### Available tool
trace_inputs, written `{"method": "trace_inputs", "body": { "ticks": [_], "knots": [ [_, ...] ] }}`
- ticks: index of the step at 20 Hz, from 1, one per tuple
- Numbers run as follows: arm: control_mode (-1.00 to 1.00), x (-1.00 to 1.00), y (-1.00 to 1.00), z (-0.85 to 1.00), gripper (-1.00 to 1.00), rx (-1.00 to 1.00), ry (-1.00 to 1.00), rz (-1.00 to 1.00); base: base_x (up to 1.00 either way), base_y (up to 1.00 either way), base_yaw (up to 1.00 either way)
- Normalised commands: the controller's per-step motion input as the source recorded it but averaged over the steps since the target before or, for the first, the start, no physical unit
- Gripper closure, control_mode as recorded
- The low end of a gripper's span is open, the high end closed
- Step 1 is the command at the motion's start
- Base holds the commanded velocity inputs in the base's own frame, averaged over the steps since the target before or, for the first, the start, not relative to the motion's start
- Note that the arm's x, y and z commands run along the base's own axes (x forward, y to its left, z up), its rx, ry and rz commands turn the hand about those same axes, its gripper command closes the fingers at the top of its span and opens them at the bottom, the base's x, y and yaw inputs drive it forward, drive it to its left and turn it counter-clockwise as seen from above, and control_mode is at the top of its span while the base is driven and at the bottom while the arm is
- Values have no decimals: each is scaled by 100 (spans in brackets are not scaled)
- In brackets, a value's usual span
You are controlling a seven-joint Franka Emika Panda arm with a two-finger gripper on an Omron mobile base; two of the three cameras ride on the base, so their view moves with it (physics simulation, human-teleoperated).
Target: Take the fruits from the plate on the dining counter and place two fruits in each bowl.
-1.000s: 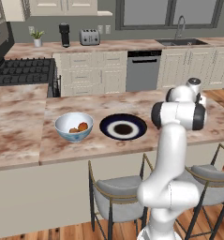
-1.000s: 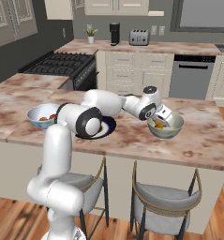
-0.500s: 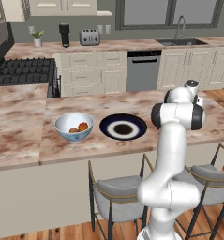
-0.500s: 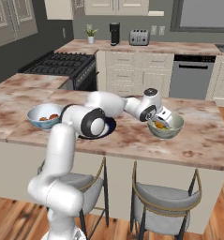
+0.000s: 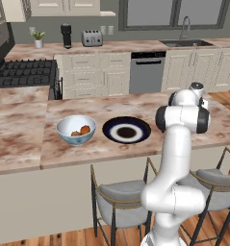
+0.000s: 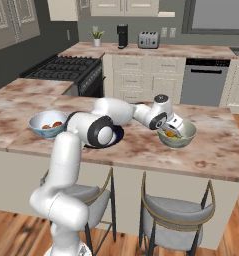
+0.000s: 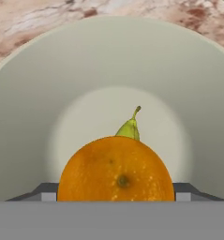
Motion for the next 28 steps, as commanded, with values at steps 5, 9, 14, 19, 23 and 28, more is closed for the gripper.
{"method": "trace_inputs", "body": {
  "ticks": [5,9,14,19,23,28],
  "knots": [
    [-100,0,0,0,-100,0,0,0,0,0,0],
    [-100,0,0,1,-100,0,0,0,0,0,0],
    [-100,0,0,10,-100,0,0,0,0,0,0],
    [-100,4,-5,27,-100,0,0,0,0,0,0],
    [-100,-34,15,32,-100,0,-2,0,0,0,0],
    [-100,-67,58,31,-100,0,-1,0,0,0,0]
  ]
}}
